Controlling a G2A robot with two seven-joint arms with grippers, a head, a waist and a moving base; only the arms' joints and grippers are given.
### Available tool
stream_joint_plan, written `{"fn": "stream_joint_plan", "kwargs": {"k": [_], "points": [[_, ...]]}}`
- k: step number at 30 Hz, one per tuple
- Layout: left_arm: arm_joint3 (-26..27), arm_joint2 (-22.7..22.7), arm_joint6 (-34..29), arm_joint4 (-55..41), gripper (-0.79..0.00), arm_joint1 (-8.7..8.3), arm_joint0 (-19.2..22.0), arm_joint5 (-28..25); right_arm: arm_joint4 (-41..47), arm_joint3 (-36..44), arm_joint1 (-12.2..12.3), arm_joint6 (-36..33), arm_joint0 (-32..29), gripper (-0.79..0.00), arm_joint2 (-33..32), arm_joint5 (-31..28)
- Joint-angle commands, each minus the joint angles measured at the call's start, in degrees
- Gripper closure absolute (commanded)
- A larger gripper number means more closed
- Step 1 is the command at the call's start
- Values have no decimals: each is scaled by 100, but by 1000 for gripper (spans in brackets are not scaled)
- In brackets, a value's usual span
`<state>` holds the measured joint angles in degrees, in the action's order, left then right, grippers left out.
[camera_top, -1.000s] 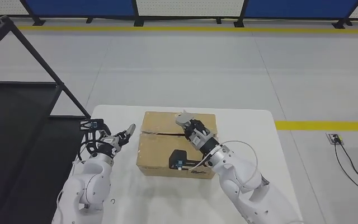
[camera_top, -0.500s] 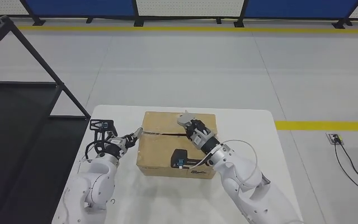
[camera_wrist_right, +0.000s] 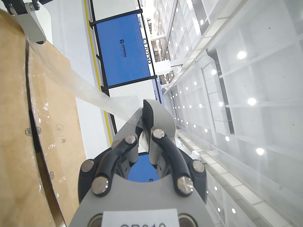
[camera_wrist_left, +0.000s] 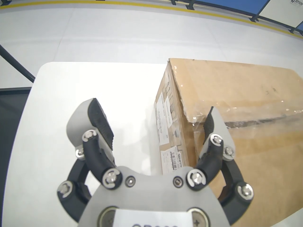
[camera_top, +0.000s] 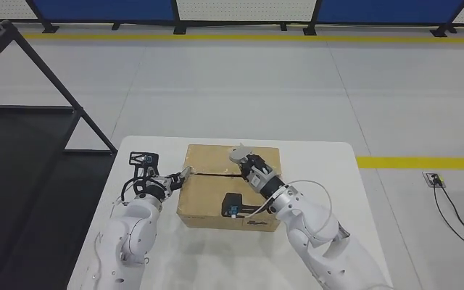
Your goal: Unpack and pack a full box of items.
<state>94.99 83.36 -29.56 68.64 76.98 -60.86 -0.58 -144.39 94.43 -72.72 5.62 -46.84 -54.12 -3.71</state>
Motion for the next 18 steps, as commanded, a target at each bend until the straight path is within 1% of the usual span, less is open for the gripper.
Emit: {"fn": "stream_joint_plan", "kwargs": {"k": [1, 13, 18], "points": [[-32, -26, 5, 35, -785, -4, 8, -12, -36, -6, -10, -13, 2, 0, 6, -42], [-70, -108, -14, 57, -785, -23, 24, -15, -186, 14, -36, 15, -34, 0, -102, -355], [-91, -138, -16, 69, -785, -30, 32, -3, -207, 34, -54, 0, -66, 0, -126, -401]]}}
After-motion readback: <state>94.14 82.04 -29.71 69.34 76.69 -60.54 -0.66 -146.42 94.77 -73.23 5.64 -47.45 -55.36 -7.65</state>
